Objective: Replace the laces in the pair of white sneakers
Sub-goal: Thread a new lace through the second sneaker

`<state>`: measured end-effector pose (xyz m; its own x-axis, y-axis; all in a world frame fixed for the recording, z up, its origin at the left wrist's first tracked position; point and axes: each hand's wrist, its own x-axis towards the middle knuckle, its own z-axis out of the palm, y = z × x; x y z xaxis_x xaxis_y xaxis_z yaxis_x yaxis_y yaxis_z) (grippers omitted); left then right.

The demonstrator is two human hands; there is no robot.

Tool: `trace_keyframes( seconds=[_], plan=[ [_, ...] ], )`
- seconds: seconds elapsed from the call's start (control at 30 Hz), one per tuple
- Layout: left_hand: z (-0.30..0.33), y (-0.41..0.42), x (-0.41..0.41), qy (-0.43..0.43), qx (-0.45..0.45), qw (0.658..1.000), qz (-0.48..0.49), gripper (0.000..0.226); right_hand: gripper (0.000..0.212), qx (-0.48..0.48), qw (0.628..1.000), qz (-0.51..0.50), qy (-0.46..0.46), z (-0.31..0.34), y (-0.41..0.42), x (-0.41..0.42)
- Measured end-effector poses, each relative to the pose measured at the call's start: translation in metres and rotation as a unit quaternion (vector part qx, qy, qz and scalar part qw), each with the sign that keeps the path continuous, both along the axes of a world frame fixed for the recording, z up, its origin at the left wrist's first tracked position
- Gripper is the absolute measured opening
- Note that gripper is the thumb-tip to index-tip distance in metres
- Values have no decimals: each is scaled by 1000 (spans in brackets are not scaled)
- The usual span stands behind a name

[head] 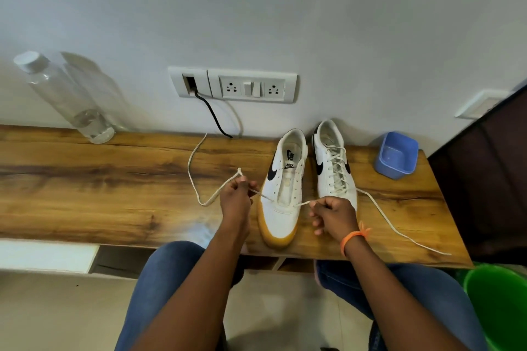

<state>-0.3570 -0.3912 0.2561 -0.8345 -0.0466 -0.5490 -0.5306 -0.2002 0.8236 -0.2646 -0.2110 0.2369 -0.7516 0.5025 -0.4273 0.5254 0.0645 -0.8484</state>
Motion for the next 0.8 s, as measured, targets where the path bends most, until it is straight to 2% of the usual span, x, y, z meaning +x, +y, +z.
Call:
trace_keyframes(
  seconds=[0.1,0.2,0.33,0.5,0.63,0.8],
  plan=[
    [15,-1,8,88,-5,992,-87,17,19,-31,996,77,-23,28,2,-1],
    [34,-2,13,136,-20,981,-139,9,25,-39,995,86,-40,56,7,-2],
    [62,-8,15,141,-3,980,-142,8,25,-31,993,106,-41,100,13,-3],
    [100,-12,12,169,0,973,-155,8,25,30,987,147,-57,145,12,-6],
    [129,-10,16,196,-7,965,-174,10,25,25,986,156,-59,175,12,-2],
    [180,-4,15,236,11,951,-200,12,26,26,986,162,4,233,14,-7]
  ],
)
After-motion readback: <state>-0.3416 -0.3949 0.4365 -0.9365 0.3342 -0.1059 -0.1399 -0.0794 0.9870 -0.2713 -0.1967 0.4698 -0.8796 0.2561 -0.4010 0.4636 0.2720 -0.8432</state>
